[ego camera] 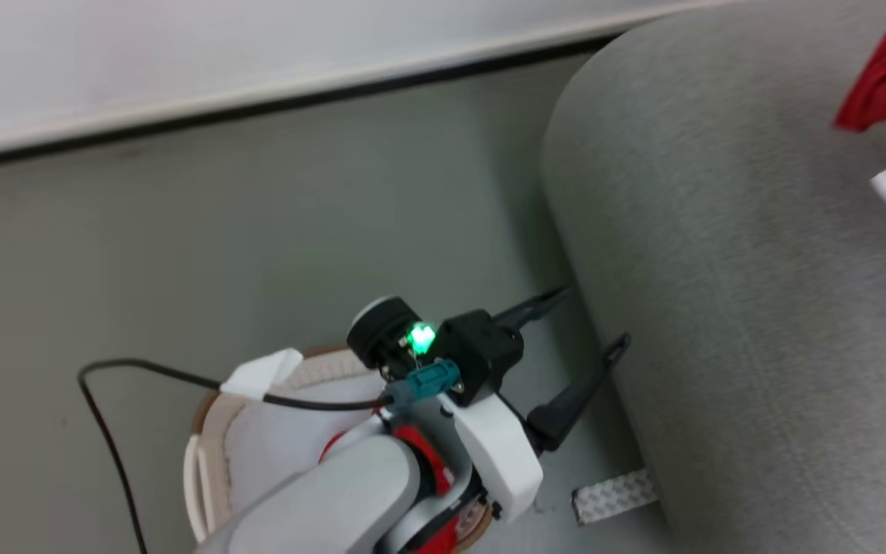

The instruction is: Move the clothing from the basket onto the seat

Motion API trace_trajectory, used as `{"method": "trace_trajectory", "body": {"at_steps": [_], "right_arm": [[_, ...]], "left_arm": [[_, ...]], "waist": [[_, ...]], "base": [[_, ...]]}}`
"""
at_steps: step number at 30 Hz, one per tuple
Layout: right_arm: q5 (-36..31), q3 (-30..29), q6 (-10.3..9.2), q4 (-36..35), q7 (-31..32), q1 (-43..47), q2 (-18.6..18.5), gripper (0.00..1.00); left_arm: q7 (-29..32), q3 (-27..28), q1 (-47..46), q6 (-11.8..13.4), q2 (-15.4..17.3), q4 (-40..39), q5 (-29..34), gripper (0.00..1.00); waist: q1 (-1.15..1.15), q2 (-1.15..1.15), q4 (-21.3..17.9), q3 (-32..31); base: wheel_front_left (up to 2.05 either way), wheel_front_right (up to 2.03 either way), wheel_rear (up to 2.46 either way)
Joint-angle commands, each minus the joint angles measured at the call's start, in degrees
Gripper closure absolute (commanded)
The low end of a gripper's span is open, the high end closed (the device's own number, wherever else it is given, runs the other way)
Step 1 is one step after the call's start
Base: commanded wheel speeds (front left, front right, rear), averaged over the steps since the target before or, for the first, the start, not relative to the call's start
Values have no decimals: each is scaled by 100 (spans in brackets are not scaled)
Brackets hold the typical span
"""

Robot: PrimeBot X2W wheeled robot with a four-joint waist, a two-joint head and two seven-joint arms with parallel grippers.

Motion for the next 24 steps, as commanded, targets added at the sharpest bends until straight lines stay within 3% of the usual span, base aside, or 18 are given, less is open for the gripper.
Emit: {"method": "trace_trajectory", "body": {"at_steps": [1,8,12,14,16,18,24], "right_arm": [[-150,-134,-12,238,-17,-300,-31,100],[-1129,-925,-12,1860,-16,-1544,166,100],[-1673,-1411,-12,2398,-17,-1685,407,100],[-1912,-1656,-12,2517,-17,-1574,531,95],[-2145,-1860,-12,2556,-17,-1440,646,62],[-2331,-1980,-12,2487,-17,-1299,794,0],[-2839,-2083,-12,1944,-16,-725,1075,0]], "left_arm": [[-7,53,-160,-29,39,-37,44,0],[-111,126,-523,-132,62,-41,137,0],[-242,149,-541,-142,29,71,96,0],[-289,159,-489,-133,42,142,62,0],[-339,179,-419,-101,66,202,28,0],[-369,209,-344,-56,94,245,-9,0],[-480,270,-88,41,165,373,-155,0]], "waist": [[-1,0,599,792],[-1,0,971,1514],[-1,0,1054,1532],[-1,0,1050,1452],[-1,0,1022,1330],[-1,0,978,1192],[-1,0,854,706]], "base": [[0,0,0],[0,0,0],[0,0,0],[0,0,0],[0,0,0],[0,0,0],[0,0,0]]}}
